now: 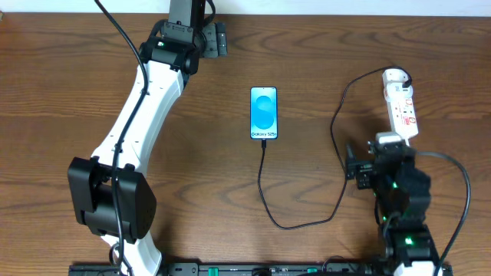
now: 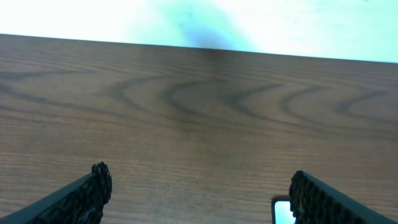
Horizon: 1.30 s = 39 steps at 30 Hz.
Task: Plug charger to phone and switch on socket
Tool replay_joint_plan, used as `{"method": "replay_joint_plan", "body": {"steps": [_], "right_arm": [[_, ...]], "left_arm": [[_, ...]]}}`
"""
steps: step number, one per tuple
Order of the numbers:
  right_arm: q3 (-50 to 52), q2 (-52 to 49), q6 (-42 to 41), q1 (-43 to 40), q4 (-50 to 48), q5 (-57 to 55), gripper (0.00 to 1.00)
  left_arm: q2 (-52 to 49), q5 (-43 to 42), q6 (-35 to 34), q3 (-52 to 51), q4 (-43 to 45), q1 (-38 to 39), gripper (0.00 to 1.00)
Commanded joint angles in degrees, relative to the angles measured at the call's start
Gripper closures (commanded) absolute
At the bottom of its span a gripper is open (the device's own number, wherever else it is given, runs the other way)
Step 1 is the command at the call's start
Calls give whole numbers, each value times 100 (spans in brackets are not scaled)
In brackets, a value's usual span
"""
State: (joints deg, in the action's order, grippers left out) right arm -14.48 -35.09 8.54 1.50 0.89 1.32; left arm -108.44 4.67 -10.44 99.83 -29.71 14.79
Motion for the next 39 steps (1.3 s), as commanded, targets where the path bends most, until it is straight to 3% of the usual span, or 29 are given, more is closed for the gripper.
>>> {"method": "replay_joint_plan", "body": {"steps": [1, 13, 19, 24, 39], "right_arm": [[374, 474, 317, -105, -177, 225, 1], [1412, 2041, 551, -105, -796, 164, 1], [1416, 2706, 782, -96, -474, 162, 1], [1416, 3506, 704, -11, 334, 138, 1], [1416, 3480, 656, 9, 361, 48, 1]], "left_arm": [[-22, 55, 55, -39, 2, 7, 7], [-22, 55, 55, -39, 2, 7, 7], [-22, 55, 55, -39, 2, 7, 7], [-22, 55, 55, -39, 2, 7, 7], [-22, 55, 55, -39, 2, 7, 7]]}}
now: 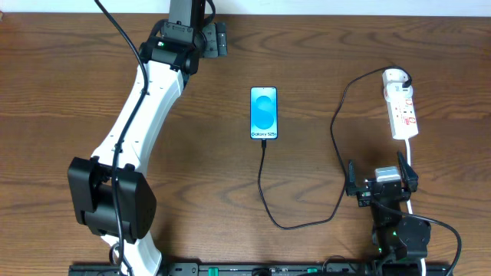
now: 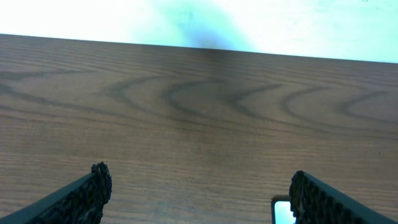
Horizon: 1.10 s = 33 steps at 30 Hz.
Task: Plug charger to phone and switch on socket
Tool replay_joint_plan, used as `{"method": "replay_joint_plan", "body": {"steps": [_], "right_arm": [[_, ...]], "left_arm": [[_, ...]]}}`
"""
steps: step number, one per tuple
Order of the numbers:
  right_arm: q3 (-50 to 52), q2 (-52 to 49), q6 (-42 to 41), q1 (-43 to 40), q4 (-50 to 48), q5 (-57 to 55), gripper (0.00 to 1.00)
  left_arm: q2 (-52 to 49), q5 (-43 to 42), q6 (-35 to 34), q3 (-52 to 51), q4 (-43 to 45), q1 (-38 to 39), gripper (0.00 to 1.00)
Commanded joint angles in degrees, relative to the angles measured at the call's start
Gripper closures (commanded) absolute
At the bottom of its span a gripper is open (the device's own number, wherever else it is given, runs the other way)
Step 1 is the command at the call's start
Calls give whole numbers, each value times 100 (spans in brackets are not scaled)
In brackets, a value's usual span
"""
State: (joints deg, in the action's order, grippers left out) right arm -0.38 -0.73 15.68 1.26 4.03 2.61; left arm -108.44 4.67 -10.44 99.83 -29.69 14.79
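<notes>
The phone (image 1: 263, 113) lies face up mid-table with its screen lit. A thin black charger cable (image 1: 265, 188) is plugged into its near end, loops toward me and runs up to the white power strip (image 1: 401, 107) at the right. My right gripper (image 1: 380, 170) sits close to its base, well short of the strip's near end, open with nothing between its fingers. At the table's far edge my left gripper (image 2: 199, 186) is open over bare wood. A corner of the phone (image 2: 281, 210) shows by its right finger.
The left arm (image 1: 142, 107) stretches diagonally across the left half of the wooden table (image 1: 69, 92). A white cord (image 1: 412, 157) leads from the strip toward the right arm's base. Both arm bases stand at the near edge.
My right gripper has drawn back from the power strip's near end toward its base. The phone, cable, strip and left arm are where they were.
</notes>
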Motion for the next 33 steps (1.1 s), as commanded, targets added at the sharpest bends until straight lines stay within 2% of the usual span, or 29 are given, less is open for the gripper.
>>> {"method": "replay_joint_plan", "body": {"steps": [1, 12, 16, 22, 33], "right_arm": [[7, 44, -59, 33, 46, -92, 1], [7, 44, -68, 33, 46, -81, 1], [4, 44, -658, 7, 46, -315, 1], [4, 44, -1058, -20, 48, -358, 1], [4, 42, -1307, -20, 44, -280, 1]], "left_arm": [[-22, 55, 55, -39, 0, 7, 7], [-22, 55, 55, -39, 0, 7, 7], [-22, 55, 55, -39, 0, 7, 7], [-22, 55, 55, -39, 0, 7, 7], [-22, 55, 55, -39, 0, 7, 7]]}}
